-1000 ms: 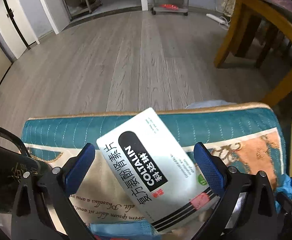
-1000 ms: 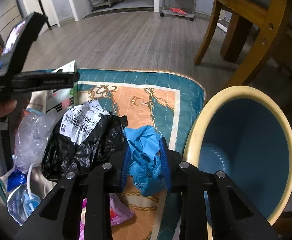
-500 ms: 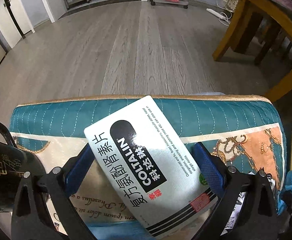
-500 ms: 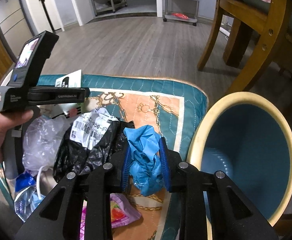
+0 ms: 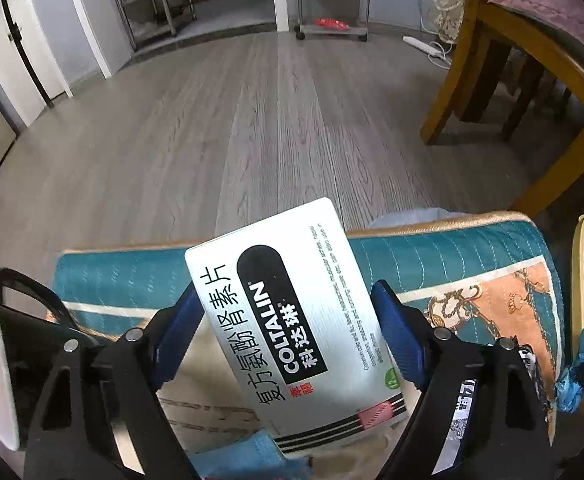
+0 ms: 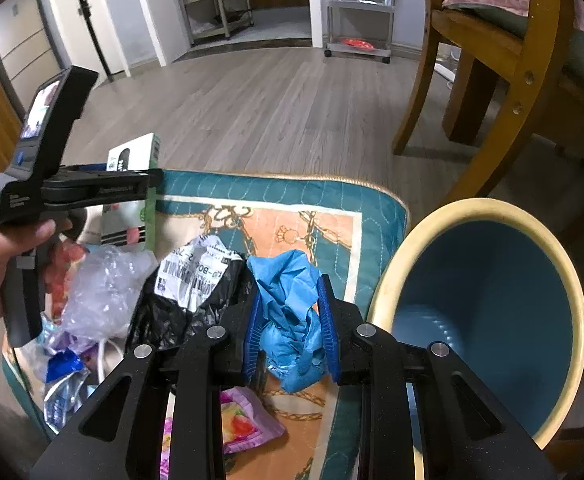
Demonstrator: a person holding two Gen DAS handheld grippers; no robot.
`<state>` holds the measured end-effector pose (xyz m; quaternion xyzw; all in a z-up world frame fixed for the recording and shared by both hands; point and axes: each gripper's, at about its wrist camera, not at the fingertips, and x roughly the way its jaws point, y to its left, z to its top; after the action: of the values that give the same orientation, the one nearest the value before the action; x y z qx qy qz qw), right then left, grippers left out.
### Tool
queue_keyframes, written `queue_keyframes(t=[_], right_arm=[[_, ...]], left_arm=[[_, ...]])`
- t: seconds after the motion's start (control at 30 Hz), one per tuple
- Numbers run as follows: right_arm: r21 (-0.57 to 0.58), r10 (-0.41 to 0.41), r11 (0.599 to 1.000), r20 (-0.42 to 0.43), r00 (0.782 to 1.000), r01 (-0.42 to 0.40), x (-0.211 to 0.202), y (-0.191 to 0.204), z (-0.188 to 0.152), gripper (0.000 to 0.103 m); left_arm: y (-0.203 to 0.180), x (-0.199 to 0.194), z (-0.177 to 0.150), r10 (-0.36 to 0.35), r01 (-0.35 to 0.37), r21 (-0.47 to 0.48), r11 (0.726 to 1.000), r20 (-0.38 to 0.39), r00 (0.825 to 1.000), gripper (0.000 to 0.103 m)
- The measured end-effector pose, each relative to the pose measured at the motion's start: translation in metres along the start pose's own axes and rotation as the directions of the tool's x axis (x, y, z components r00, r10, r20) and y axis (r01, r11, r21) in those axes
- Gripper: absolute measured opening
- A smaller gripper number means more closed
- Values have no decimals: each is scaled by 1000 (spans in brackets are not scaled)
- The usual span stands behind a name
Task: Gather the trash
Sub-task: 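Carry the blue glove with the right tool over the wastebasket and release it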
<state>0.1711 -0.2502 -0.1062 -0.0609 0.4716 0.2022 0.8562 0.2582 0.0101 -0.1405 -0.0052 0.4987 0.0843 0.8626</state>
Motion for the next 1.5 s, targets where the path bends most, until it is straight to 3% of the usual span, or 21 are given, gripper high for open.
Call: queue_keyframes(t=[0.43, 0.57, 0.8, 1.0, 1.1, 1.23, 1.37, 1.43, 1.5], right_arm=[[19, 0, 1000, 58, 998, -2, -34, -1, 7, 27], [69, 2, 998, 99, 995, -9, -57, -8, 10, 27], [185, -48, 983, 188, 981, 12, -117, -35, 10, 27], [293, -133, 954, 232, 963, 61, -152, -77, -3, 27], [348, -183, 932, 225, 957, 96, -153, -103, -12, 27], [399, -229, 907, 195, 954, 136, -143, -137, -27, 27], [449, -248, 879, 145, 958, 159, -126, -168, -45, 27], [461, -256, 870, 123, 959, 174, -117, -178, -52, 27], [476, -254, 862, 107, 961, 175, -111, -186, -59, 27]], left_arm=[[9, -76, 14, 43, -48, 25, 999, 160, 986, 80], [5, -114, 14, 42, -52, 40, 998, 233, 972, 80], [-12, -169, 3, -31, 16, 50, 999, 320, 947, 80], [-72, -197, -10, -104, 32, 183, 983, 401, 910, 80], [-109, -207, -23, -181, 65, 272, 960, 427, 886, 80], [-168, -216, -36, -331, 145, 418, 897, 418, 846, 80], [-228, -206, -50, -488, 304, 499, 811, 292, 823, 80], [-249, -195, -51, -531, 366, 502, 784, 235, 814, 80], [-263, -181, -43, -538, 391, 488, 780, 206, 817, 80]])
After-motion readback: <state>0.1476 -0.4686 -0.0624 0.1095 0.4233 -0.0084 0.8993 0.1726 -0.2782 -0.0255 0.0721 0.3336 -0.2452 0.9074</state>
